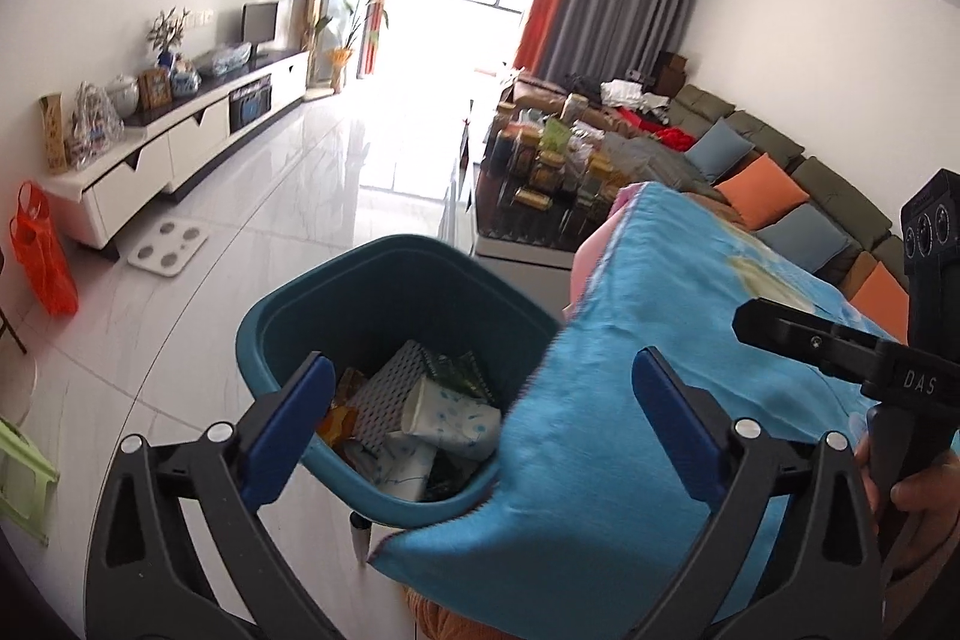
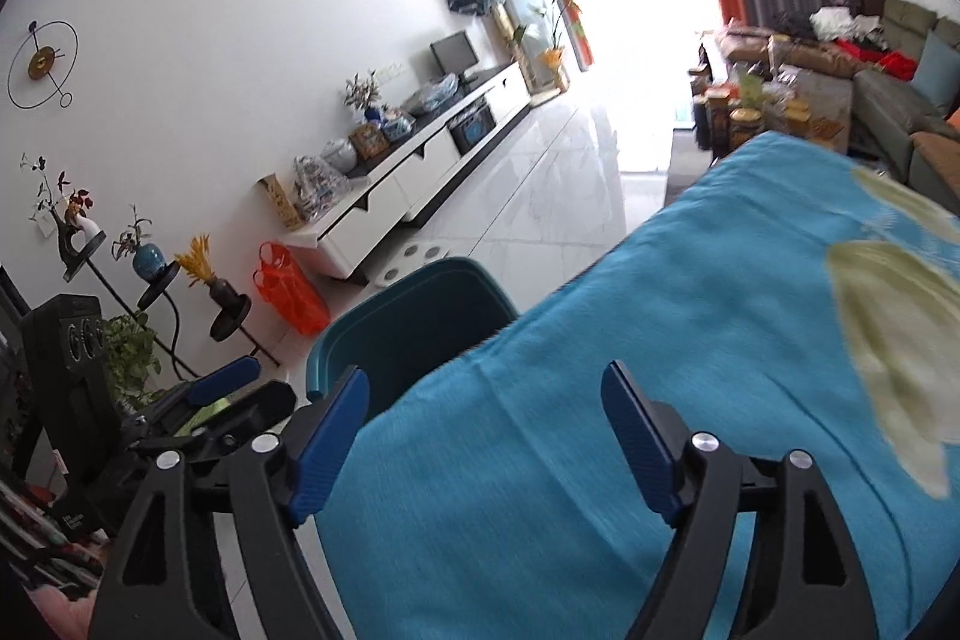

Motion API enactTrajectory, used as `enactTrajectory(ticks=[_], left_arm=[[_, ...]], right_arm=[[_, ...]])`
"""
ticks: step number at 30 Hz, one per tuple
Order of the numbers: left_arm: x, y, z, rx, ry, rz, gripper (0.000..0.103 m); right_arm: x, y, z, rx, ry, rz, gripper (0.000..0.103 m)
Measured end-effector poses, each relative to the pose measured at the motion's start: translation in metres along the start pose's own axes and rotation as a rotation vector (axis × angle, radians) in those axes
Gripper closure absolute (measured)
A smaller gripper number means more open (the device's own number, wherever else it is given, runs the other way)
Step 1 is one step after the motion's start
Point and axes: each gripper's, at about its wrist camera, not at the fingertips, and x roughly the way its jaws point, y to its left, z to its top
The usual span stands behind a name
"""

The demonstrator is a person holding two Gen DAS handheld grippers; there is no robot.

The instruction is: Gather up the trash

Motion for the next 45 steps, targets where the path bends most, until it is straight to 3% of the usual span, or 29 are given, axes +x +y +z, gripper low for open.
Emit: enactTrajectory(ticks=[3,11,15,23,34,45], left_arm=[[-0.010,-0.018,-0.006,0.013,-0.033,-0.014,0.006],[-0.027,-0.070,-0.022,0.063,-0.111,-0.052,0.006],[-0.029,-0.099,-0.028,0.083,-0.138,-0.093,0.006],[-0.035,-0.151,-0.034,0.143,-0.204,-0.102,0.006],[-0.042,-0.195,-0.047,0.217,-0.287,-0.146,0.006],[-0.041,-0.221,-0.059,0.280,-0.317,-0.178,0.006]], right_arm=[[-0.024,-0.006,-0.016,-0.011,-0.052,-0.057,0.013],[-0.086,-0.038,-0.054,0.025,-0.173,-0.222,0.007],[-0.122,-0.051,-0.072,0.044,-0.253,-0.314,0.007],[-0.178,-0.061,-0.106,0.030,-0.410,-0.531,0.007],[-0.215,-0.065,-0.135,0.055,-0.518,-0.686,0.007],[-0.233,-0.061,-0.141,0.066,-0.570,-0.752,0.007]])
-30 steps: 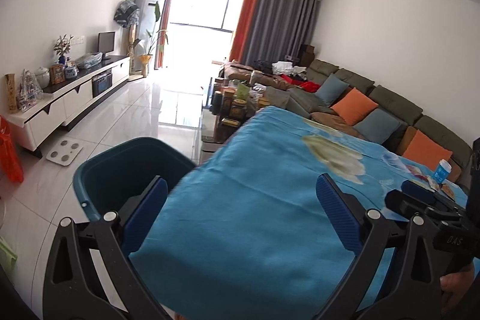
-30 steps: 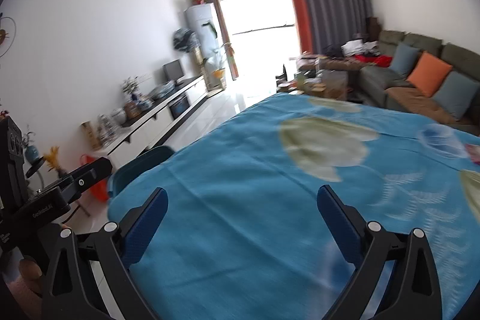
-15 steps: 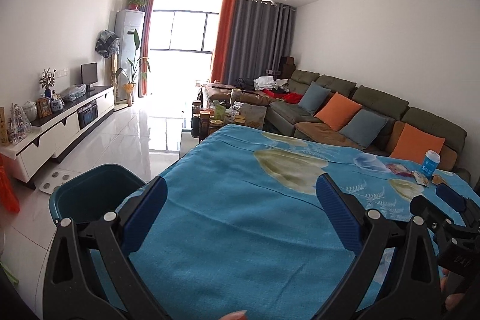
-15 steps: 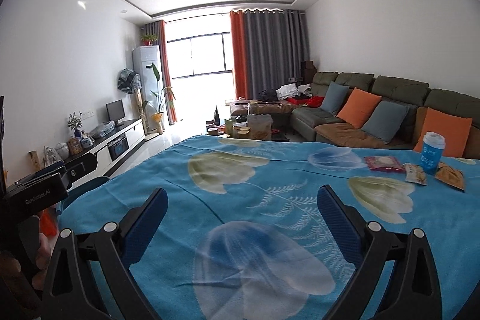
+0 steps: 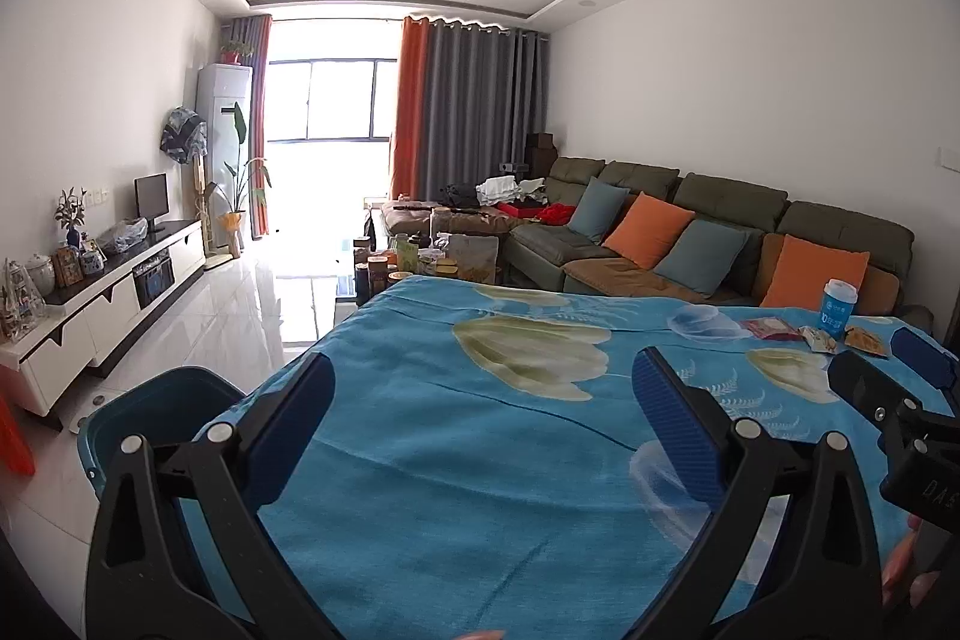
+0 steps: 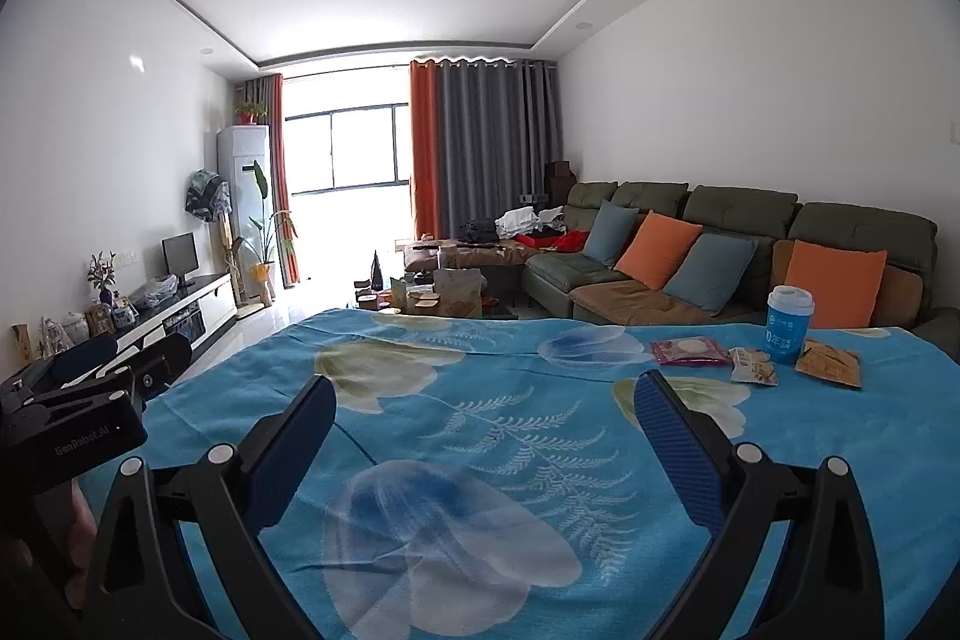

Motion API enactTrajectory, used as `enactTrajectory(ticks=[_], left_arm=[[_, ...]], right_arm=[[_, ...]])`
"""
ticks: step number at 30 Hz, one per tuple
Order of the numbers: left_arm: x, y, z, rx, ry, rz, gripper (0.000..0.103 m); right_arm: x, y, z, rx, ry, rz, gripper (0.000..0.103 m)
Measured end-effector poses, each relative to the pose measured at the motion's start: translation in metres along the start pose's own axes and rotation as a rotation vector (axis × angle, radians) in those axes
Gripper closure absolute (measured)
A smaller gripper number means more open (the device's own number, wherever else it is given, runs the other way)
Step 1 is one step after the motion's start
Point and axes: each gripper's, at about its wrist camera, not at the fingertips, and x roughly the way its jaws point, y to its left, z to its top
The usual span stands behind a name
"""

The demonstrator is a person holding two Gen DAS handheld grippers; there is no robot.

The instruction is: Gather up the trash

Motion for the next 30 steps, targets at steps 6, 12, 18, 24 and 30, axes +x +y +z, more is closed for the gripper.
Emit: enactTrajectory(ticks=[6,12,18,24,30], left_arm=[[-0.0025,0.0002,-0.0003,-0.002,-0.011,0.001,0.006],[-0.0025,0.0003,-0.0006,0.000,-0.020,0.010,0.006],[-0.0055,0.0000,-0.0004,0.001,-0.033,0.014,0.006],[-0.0067,-0.0014,-0.0001,0.003,-0.041,0.017,0.006],[-0.0069,-0.0026,0.0010,0.009,-0.048,0.019,0.006]], right_arm=[[-0.0049,-0.0004,0.0029,0.004,-0.021,-0.009,0.007],[-0.0055,-0.0008,0.0028,0.004,-0.021,-0.010,0.007],[-0.0058,-0.0014,0.0035,0.004,-0.022,-0.010,0.007],[-0.0083,-0.0013,0.0042,0.010,-0.025,-0.016,0.007],[-0.0077,-0.0028,0.0069,0.012,-0.025,-0.018,0.007]])
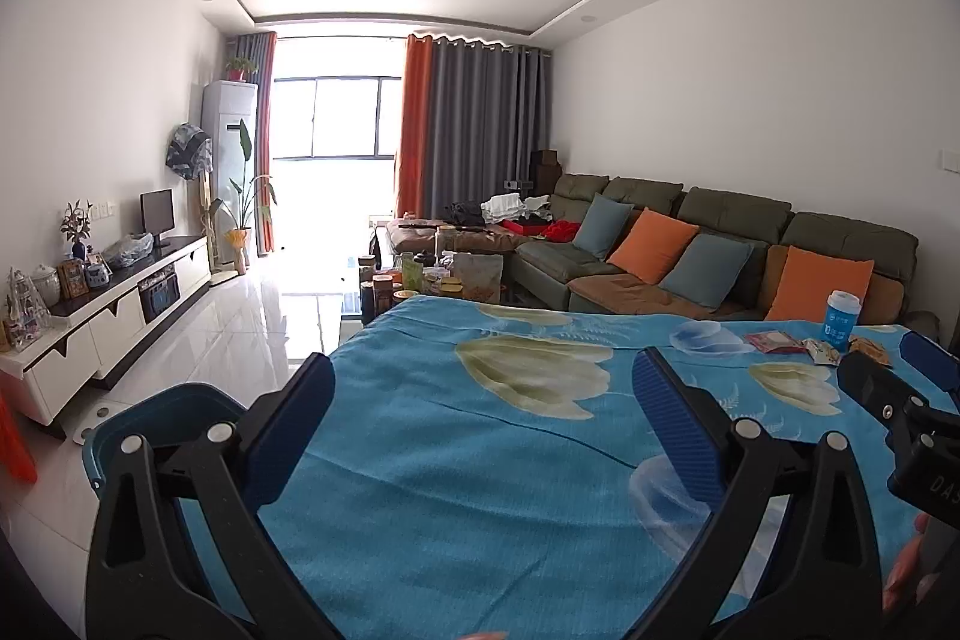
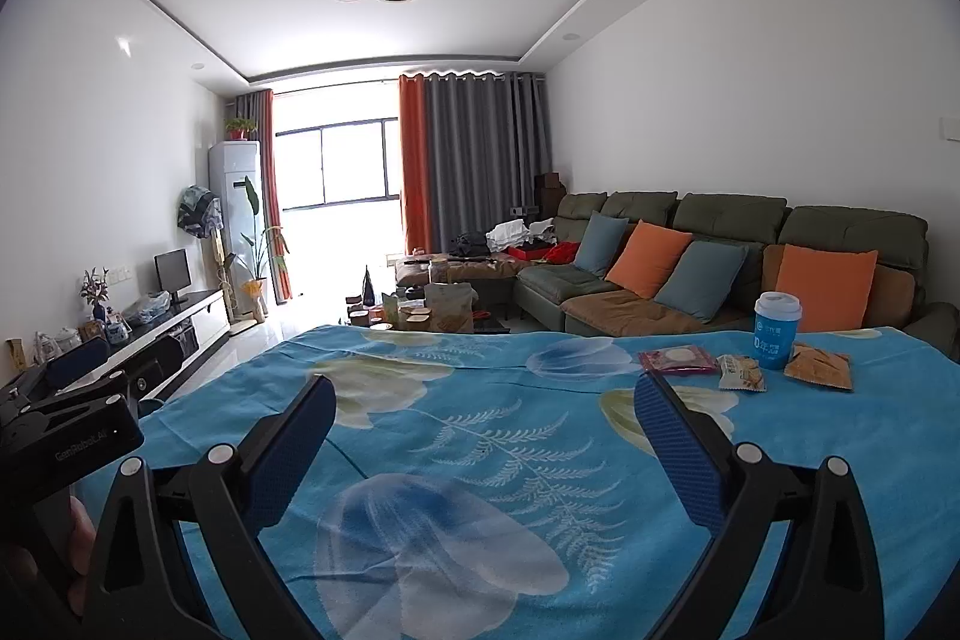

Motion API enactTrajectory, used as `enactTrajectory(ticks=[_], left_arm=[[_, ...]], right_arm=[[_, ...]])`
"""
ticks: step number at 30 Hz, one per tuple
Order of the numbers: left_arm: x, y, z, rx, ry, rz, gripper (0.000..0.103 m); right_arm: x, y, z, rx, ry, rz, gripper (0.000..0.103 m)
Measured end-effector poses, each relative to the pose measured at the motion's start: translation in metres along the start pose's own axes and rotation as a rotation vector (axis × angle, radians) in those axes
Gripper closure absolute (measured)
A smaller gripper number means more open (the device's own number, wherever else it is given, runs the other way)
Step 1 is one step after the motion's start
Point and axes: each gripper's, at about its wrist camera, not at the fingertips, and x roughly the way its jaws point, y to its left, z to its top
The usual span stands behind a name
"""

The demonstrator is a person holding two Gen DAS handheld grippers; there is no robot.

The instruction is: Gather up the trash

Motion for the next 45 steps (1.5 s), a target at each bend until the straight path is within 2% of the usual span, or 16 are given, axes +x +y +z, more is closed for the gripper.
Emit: enactTrajectory(ticks=[45], left_arm=[[-0.0024,-0.0001,0.0020,0.017,-0.015,0.018,0.006]], right_arm=[[-0.0007,-0.0030,-0.0007,0.005,0.000,-0.012,0.007]])
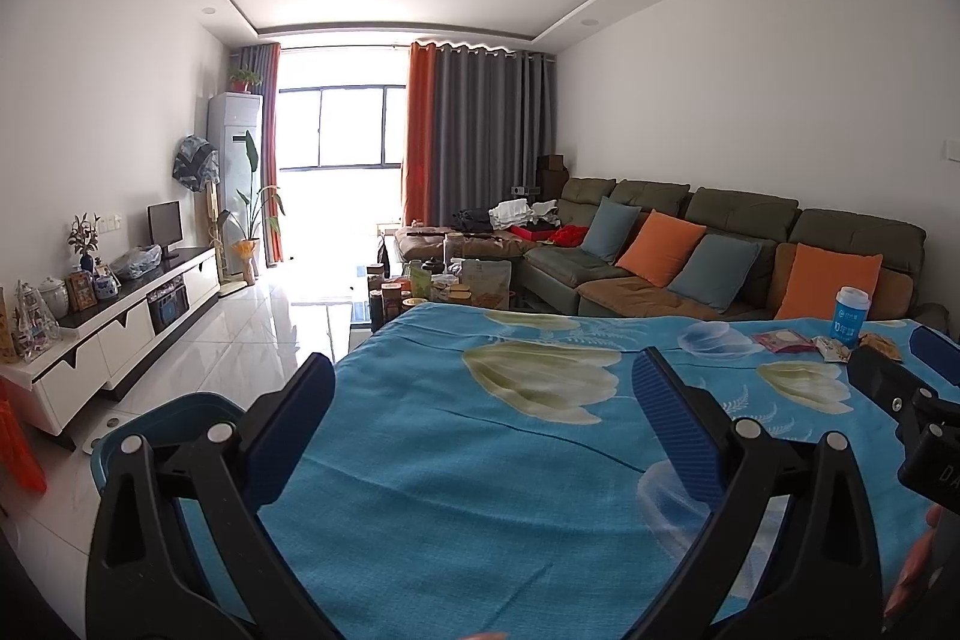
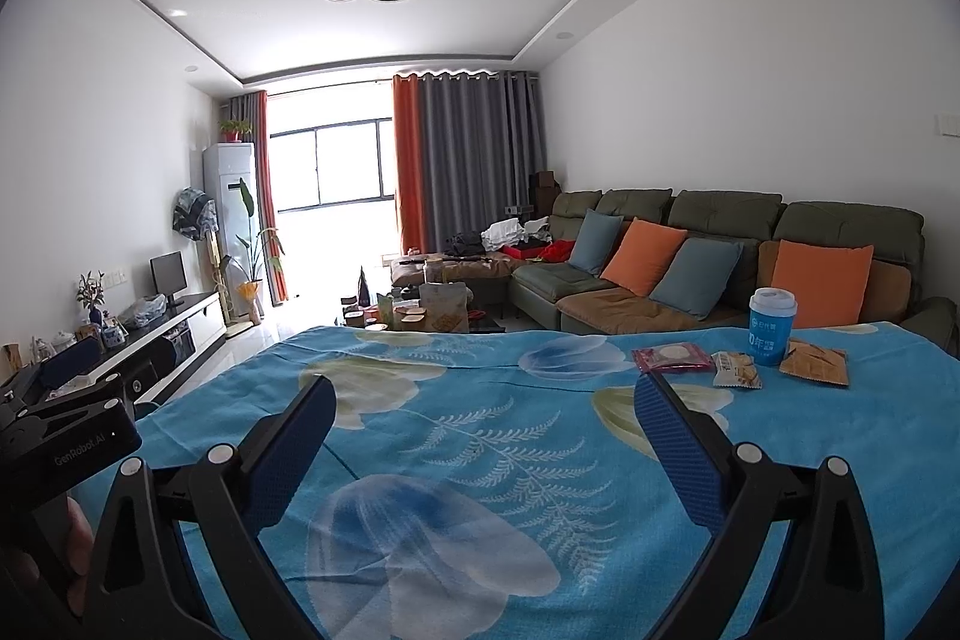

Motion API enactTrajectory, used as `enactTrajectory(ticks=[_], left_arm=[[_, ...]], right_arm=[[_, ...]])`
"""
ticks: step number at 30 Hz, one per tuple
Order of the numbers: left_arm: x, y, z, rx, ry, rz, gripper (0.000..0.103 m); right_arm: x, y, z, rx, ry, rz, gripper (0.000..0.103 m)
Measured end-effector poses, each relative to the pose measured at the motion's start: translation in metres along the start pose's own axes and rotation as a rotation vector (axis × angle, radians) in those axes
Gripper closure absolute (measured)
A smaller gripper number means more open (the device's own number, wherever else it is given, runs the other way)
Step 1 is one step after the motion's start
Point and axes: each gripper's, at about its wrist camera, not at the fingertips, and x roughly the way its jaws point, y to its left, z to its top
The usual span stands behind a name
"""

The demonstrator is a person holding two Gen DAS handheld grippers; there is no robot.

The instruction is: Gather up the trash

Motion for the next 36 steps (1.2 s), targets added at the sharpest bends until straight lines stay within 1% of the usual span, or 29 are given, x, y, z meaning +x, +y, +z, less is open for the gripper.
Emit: enactTrajectory(ticks=[36], left_arm=[[-0.0027,0.0016,-0.0003,0.002,-0.003,0.005,0.006]], right_arm=[[-0.0010,0.0029,-0.0016,0.003,-0.002,0.000,0.007]])
